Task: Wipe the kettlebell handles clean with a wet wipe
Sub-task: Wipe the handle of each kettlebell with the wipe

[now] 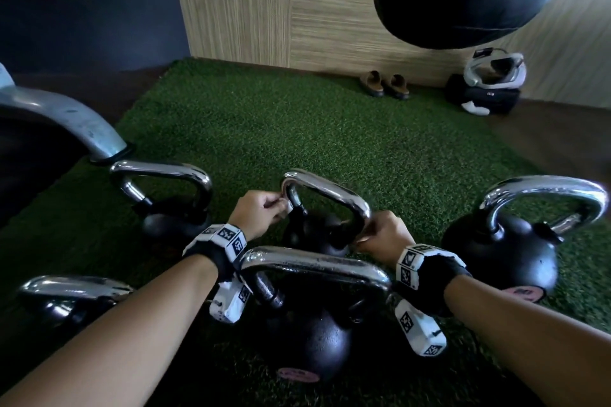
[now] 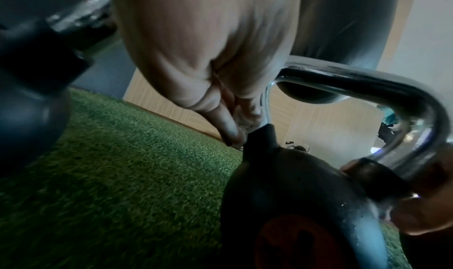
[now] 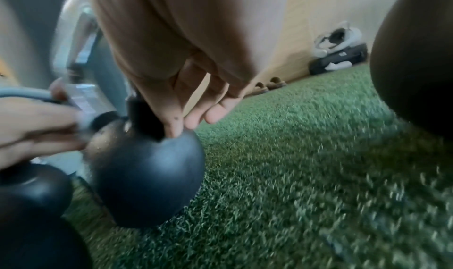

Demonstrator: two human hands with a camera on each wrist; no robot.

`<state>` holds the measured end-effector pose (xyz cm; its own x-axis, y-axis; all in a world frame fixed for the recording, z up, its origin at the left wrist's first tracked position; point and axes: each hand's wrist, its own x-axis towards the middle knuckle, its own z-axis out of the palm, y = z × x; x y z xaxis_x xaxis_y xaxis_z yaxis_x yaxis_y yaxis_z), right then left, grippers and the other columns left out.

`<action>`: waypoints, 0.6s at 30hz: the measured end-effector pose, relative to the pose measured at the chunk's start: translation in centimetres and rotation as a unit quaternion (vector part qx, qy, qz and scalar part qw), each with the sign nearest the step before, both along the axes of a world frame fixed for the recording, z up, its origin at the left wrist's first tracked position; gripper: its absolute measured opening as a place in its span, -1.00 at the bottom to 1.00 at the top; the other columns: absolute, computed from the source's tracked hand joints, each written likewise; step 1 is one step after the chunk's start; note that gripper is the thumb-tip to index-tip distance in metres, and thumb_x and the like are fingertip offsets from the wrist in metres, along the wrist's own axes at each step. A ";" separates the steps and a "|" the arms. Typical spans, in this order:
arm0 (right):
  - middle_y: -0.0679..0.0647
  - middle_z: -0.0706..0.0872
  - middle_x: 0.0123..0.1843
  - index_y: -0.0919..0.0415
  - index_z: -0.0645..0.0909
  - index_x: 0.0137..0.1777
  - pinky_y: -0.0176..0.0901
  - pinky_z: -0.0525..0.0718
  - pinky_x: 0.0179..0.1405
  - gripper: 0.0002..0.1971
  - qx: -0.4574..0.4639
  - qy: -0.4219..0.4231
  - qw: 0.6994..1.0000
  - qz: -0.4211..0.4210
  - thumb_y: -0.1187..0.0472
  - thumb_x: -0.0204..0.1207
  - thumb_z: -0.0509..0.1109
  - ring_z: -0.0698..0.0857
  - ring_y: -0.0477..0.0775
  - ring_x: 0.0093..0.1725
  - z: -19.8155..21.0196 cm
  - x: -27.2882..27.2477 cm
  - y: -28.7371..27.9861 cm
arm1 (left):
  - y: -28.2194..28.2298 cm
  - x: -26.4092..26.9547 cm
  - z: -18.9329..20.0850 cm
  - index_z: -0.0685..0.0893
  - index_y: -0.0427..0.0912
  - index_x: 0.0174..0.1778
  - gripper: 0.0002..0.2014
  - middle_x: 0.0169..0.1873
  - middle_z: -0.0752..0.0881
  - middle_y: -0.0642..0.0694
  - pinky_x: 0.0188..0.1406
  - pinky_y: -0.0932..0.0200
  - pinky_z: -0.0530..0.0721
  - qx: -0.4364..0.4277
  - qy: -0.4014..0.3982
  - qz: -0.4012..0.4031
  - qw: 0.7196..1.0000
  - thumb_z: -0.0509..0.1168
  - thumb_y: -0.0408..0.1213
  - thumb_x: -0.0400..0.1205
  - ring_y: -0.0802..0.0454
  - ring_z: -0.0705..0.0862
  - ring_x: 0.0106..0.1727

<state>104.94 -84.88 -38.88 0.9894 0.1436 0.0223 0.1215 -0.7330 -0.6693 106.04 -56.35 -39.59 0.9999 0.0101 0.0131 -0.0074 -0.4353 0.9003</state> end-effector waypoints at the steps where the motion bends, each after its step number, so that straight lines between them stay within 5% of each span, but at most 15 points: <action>1: -0.17 0.71 -0.41 -0.10 0.61 -0.46 -0.49 0.53 -0.46 -0.63 -0.012 -0.017 1.000 0.007 0.30 0.26 0.72 0.68 -0.19 -0.39 0.1 -0.1 0.0 | -0.4 0.6 0.4 0.89 -0.13 -0.03 -0.90 -0.12 0.91 -0.16 0.22 -0.17 0.84 0.011 0.003 -0.001 1.000 0.45 -0.29 0.72 -0.12 0.89 0.05; 4: -0.14 0.75 -0.36 -0.04 0.71 -0.39 -0.39 0.60 -0.32 -0.71 -0.047 -0.026 0.997 0.055 0.36 0.37 0.63 0.68 -0.23 -0.39 0.8 -0.3 0.4 | -1.3 2.7 1.4 0.86 -0.14 -0.22 -0.80 -0.27 0.89 -0.10 0.05 -0.09 0.86 0.075 -0.016 -0.017 0.997 0.50 -0.11 0.64 -0.08 0.89 -0.10; 6: -0.15 0.80 -0.29 0.09 0.88 -0.18 -0.58 0.59 -0.30 -0.84 -0.061 -0.018 0.994 0.089 0.39 0.39 0.60 0.67 -0.38 -0.37 1.0 -0.7 0.9 | -2.0 3.4 2.2 0.83 -0.16 -0.31 -0.78 -0.34 0.87 -0.06 -0.03 0.05 0.84 0.114 -0.028 -0.031 0.993 0.53 -0.15 0.62 -0.05 0.89 -0.19; 8: -0.20 0.79 -0.26 0.05 0.90 -0.11 -0.63 0.63 -0.26 -0.79 -0.054 -0.013 0.993 0.107 0.39 0.41 0.59 0.68 -0.44 -0.34 0.6 -0.7 1.4 | -2.8 4.1 2.9 0.82 -0.11 -0.39 -0.77 -0.36 0.88 -0.05 0.00 -0.02 0.87 0.110 -0.028 -0.058 0.992 0.56 -0.22 0.60 -0.01 0.90 -0.20; 10: -0.21 0.81 -0.28 -0.13 0.85 -0.24 -0.52 0.70 -0.23 -0.72 -0.027 0.015 0.993 0.117 0.35 0.44 0.60 0.75 -0.35 -0.30 0.2 -0.4 1.8 | -3.4 4.8 3.1 0.77 -0.05 -0.49 -0.69 -0.44 0.83 0.07 -0.07 0.19 0.82 0.117 -0.031 -0.059 0.991 0.56 -0.22 0.59 0.14 0.87 -0.28; 13: -0.29 0.79 -0.40 -0.30 0.74 -0.50 -0.34 0.73 -0.19 -0.50 -0.004 0.071 0.992 0.105 0.38 0.45 0.58 0.74 -0.27 -0.31 -0.3 1.4 1.4 | -3.9 4.7 3.6 0.69 -0.02 -0.52 -0.61 -0.62 0.69 0.27 -0.42 0.46 0.44 0.160 -0.034 -0.080 0.983 0.50 -0.16 0.66 0.41 0.61 -0.54; 14: -0.31 0.80 -0.37 -0.33 0.76 -0.46 -0.22 0.75 -0.13 -0.50 0.015 0.074 0.993 0.093 0.38 0.46 0.57 0.76 -0.20 -0.25 -0.1 1.8 1.3 | -3.8 4.7 3.5 0.73 0.01 -0.47 -0.64 -0.61 0.69 0.28 -0.42 0.46 0.40 0.167 -0.028 -0.102 0.980 0.46 -0.17 0.70 0.42 0.60 -0.54; 16: -0.22 0.85 -0.18 -0.28 0.83 -0.13 -0.12 0.78 -0.03 -0.82 0.057 0.071 0.994 0.053 0.11 0.44 0.65 0.81 -0.06 -0.09 -0.5 2.1 1.3 | -3.6 4.3 3.1 0.88 -0.08 -0.20 -0.78 -0.41 0.82 0.15 -0.24 0.45 0.52 0.145 0.006 -0.141 0.979 0.41 -0.24 0.74 0.41 0.67 -0.39; 18: -0.14 0.85 0.01 -0.22 0.77 0.24 -0.04 0.80 0.10 -0.43 0.074 0.088 0.993 0.032 -0.31 0.21 0.69 0.83 -0.04 0.01 -1.3 2.5 1.8 | -3.5 4.1 2.1 0.92 -0.15 0.04 -0.87 -0.14 0.91 -0.08 0.12 0.15 0.67 0.131 0.020 -0.125 0.983 0.44 -0.29 0.71 0.17 0.77 -0.14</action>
<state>107.48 -83.08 -40.18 0.9688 0.2138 -0.1254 0.0353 -0.6197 -0.7841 110.18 -59.89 -37.52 0.9703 -0.2354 -0.0563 -0.1117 -0.6418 0.7587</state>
